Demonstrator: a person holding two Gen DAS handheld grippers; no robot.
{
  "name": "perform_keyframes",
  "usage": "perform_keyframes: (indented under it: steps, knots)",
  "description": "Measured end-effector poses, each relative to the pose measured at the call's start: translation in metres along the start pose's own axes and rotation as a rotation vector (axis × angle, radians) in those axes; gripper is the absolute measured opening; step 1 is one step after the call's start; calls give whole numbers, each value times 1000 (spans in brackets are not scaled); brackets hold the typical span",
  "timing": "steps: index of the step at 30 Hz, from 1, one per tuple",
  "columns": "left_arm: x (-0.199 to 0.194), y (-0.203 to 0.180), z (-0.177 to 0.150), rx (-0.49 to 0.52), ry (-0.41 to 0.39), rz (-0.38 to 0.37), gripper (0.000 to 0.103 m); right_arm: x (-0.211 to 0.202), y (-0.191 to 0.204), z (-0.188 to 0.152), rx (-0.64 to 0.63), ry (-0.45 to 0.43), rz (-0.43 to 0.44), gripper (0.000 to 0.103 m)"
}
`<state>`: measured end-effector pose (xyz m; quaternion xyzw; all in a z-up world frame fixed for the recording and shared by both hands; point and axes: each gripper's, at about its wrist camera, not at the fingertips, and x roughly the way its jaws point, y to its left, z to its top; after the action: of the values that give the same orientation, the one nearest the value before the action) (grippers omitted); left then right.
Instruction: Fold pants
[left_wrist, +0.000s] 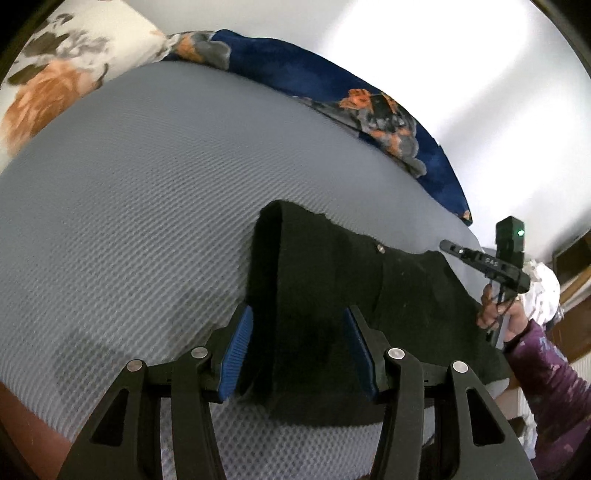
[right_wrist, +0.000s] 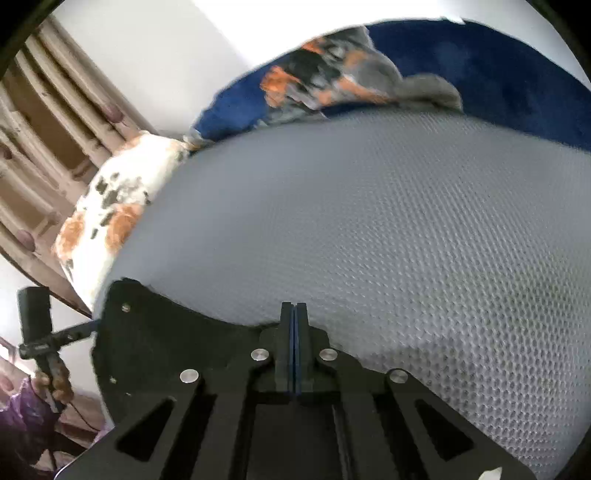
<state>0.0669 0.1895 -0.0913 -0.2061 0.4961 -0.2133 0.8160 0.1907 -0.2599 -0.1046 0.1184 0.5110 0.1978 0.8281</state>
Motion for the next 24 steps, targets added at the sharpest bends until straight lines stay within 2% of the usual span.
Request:
perform_keyframes:
  steps: [4, 8, 10, 13, 15, 17, 19, 24]
  knots:
    - [9, -5, 9, 18, 37, -38, 52, 1, -1, -7, 6, 6, 37, 6]
    - [26, -10, 23, 66, 99, -38, 52, -3, 8, -11, -44, -21, 8, 8]
    - [30, -12, 29, 87, 87, -44, 52, 2, 9, -12, -51, 4, 3, 8]
    - [38, -16, 39, 142, 95, -13, 44, 3, 8, -12, -57, 12, 3, 10]
    - [45, -15, 49, 146, 108, -4, 38, 4, 9, -13, -74, 19, -10, 16]
    - [46, -10, 57, 124, 91, -19, 27, 6, 6, -14, -69, 25, -21, 19]
    - [44, -8, 65, 117, 58, -27, 22, 7, 2, -15, -51, 16, -25, 20]
    - [44, -25, 75, 207, -18, 17, 15, 6, -2, -20, -28, -29, -38, 20]
